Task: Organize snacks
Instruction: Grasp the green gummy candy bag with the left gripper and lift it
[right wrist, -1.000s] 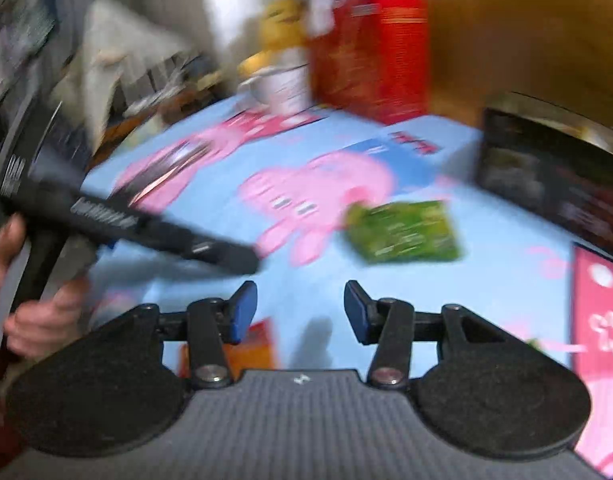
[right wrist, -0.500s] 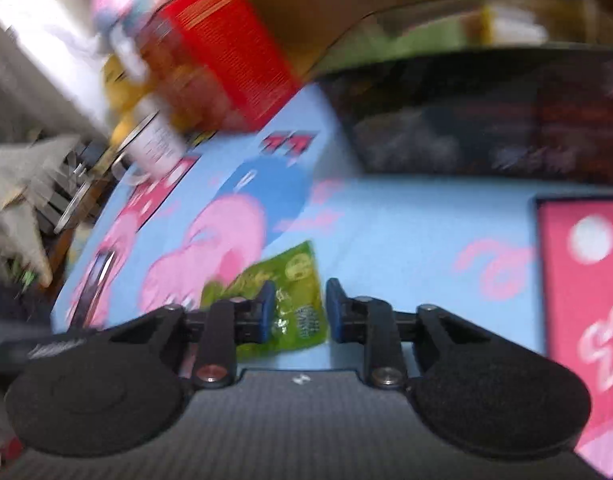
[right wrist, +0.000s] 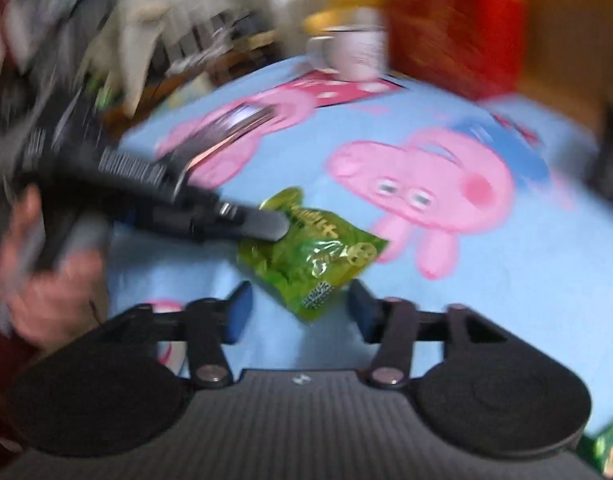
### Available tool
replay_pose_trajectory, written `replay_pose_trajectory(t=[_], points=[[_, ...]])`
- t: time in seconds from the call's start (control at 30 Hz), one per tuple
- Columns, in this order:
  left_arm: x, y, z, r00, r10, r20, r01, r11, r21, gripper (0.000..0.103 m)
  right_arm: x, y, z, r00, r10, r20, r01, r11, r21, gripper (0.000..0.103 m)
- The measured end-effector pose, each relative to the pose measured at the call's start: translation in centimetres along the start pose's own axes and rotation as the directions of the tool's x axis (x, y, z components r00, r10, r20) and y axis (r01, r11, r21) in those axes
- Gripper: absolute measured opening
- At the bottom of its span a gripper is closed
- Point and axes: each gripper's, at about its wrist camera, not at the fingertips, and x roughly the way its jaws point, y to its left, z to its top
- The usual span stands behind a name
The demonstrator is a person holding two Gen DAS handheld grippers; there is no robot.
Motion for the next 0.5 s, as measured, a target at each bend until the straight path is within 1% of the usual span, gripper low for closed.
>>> replay_pose_trajectory(t=[0.07,0.1,0.17,0.2,0.23,0.3,0.33,0.37,0.43,0.5], points=[[-0.6,-0.1,0.1,1.0,0.017,0.011,-0.017,1.0,0.011,0.018,0.9,1.4,-0.1,0.999,-0.039,0.003,0.04,0.993,-0.107,0.07],[-0.7,-0.2,0.3,1.0,0.016,0.015,-0.016,1.0,0.015,0.017,0.9,1.1,-0.3,0.999,-0.043,0.021,0.046,0.99,-0.132,0.072],[-0.9,-0.2,0.5,1.0,0.015,0.018,-0.016,1.0,0.011,0.018,1.4,0.3,0.0,0.999,-0.039,0.022,0.041,0.993,-0.108,0.073],[-0.9,0.0,0.7,1.0,0.018,0.015,-0.018,1.0,0.002,0.022,1.8,-0.1,0.3,0.999,-0.041,0.024,0.042,0.996,-0.075,0.073],[-0.8,0.1,0.7,1.0,0.02,0.012,-0.02,1.0,-0.005,0.034,1.9,-0.6,0.4,0.999,-0.043,0.03,0.045,0.998,-0.052,0.073],[-0.8,0.4,0.8,1.0,-0.023,0.013,0.023,1.0,-0.019,0.044,2.1,-1.1,0.6,0.998,-0.045,0.04,0.045,0.999,-0.006,0.073],[-0.7,0.2,0.8,1.0,-0.024,0.015,0.024,1.0,-0.014,0.044,2.0,-1.2,0.6,0.998,-0.04,0.043,0.04,0.999,0.009,0.073],[-0.5,-0.1,0.7,1.0,-0.013,0.015,0.013,1.0,-0.002,0.044,2.2,-1.4,0.7,0.998,-0.04,0.045,0.04,0.999,0.017,0.073],[0.0,-0.5,0.8,1.0,-0.007,0.006,0.007,1.0,0.011,0.037,2.2,-0.4,0.6,0.997,-0.053,0.049,0.053,0.999,0.009,0.074],[0.3,-0.8,0.8,1.0,0.013,0.002,-0.013,1.0,0.024,0.023,2.1,0.1,0.4,0.996,-0.067,0.055,0.068,0.998,-0.016,0.074]])
